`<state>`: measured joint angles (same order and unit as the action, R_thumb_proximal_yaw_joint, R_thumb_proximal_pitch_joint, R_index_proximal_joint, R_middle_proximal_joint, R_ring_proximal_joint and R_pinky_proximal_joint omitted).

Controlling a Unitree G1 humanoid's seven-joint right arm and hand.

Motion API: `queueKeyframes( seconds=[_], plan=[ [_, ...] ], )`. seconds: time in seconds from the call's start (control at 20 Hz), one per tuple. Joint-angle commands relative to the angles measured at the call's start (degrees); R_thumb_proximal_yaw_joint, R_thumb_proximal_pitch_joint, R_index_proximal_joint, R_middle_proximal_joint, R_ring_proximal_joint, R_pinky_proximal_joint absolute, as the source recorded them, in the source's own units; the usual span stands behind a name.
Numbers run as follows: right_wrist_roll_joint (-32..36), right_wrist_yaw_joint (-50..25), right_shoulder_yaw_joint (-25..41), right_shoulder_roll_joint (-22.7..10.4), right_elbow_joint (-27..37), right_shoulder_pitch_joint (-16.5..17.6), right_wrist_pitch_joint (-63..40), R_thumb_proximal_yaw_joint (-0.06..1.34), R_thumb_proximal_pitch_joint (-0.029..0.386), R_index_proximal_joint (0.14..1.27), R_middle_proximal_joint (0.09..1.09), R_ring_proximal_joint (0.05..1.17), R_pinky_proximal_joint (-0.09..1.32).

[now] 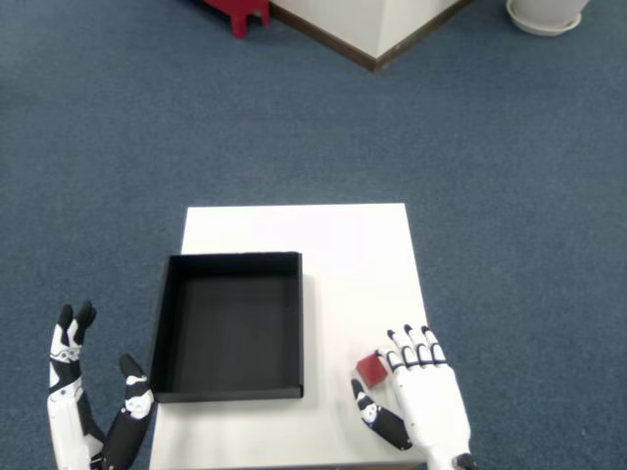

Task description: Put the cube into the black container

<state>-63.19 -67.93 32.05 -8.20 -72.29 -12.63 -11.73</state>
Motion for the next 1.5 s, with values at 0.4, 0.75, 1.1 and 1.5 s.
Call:
queueKeyframes(
  seconds=[0.4,0.75,1.1,1.5],
  plan=[
    [2.40,-0.04,3.08,-0.80,2.31,-1.12,-1.02,0.25,0.131,0.53,0.25,0.18,-0.05],
    [3.76,-0.68,5.29,-0.88,2.20,-1.00,-1.54,0.27,0.132,0.53,0.25,0.18,-0.04],
    [5.26,-1.91,6.91,-1.01,2.07,-0.76,-1.12,0.28,0.137,0.53,0.25,0.18,-0.04],
    [7.25,-0.26,8.51,-1.08,0.76,-1.20,0.52,0.30,0.143,0.51,0.24,0.18,-0.04]
  ],
)
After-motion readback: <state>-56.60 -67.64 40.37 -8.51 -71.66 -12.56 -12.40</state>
